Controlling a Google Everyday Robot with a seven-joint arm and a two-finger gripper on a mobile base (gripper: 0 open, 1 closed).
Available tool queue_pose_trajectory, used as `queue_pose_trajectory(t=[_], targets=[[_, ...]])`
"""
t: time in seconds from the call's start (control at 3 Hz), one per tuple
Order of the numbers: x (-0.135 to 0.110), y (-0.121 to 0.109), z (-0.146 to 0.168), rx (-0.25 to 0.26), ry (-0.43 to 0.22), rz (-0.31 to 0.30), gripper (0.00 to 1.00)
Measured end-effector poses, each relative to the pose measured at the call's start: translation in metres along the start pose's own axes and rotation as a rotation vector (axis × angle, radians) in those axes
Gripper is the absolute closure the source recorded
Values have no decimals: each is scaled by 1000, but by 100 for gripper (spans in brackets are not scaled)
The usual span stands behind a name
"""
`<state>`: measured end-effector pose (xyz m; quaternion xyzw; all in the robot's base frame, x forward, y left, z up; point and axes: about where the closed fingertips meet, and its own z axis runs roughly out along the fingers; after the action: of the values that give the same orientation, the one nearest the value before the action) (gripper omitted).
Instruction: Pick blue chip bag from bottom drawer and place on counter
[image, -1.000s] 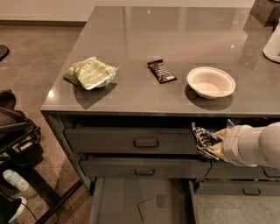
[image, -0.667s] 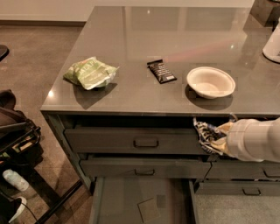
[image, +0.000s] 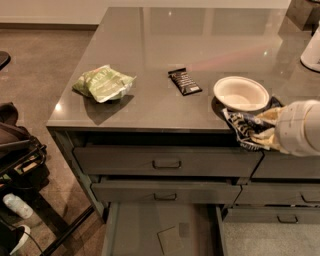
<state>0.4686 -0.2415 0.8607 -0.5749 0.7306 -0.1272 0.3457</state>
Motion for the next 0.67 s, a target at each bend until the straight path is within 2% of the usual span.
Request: queue_pose_trajectory(t=[0.33, 0.67], targets=[[-22, -17, -17, -1, -35, -74, 100], [-41, -20, -15, -43, -109, -118, 100]])
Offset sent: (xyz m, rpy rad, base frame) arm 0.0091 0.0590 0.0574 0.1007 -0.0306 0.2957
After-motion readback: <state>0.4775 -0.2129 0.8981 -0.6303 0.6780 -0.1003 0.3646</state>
